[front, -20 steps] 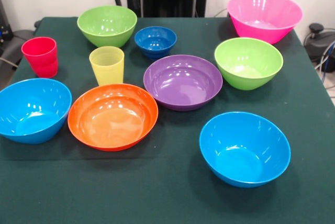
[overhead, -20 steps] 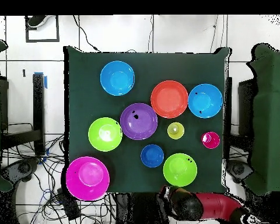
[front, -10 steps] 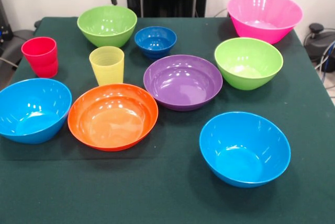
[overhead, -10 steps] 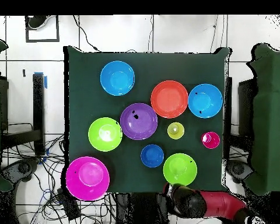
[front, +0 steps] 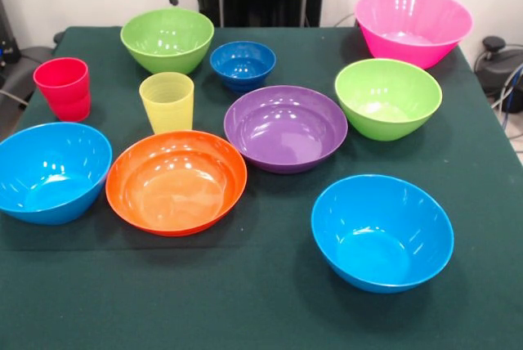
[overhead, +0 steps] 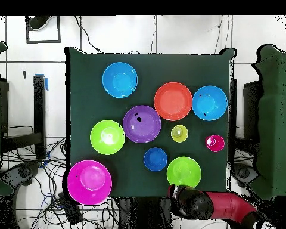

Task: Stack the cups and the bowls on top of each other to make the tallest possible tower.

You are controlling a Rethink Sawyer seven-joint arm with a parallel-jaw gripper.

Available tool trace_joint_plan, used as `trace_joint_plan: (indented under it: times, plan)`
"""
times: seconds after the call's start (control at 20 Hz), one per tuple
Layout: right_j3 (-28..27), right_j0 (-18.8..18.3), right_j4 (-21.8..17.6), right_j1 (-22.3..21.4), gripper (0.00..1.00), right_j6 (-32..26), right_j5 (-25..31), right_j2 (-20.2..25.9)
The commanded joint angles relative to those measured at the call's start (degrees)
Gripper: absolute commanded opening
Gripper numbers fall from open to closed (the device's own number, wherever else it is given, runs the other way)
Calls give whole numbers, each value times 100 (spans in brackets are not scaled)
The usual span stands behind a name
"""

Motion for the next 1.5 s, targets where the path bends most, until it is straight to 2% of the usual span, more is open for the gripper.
trace_joint_plan:
  times: [0.05, 0.55, 0.95, 1.3, 1.5]
  plan:
    - [5, 2, 331, -148, 100, -398, 599, 690]
    - [-33, 10, 433, -293, 100, -456, 860, 893]
    - [-409, 391, 43, 78, 100, -137, 537, 576]
    - [-709, 601, -144, 473, 100, -11, 301, 384]
    - [-760, 661, -193, 552, 100, 46, 171, 301]
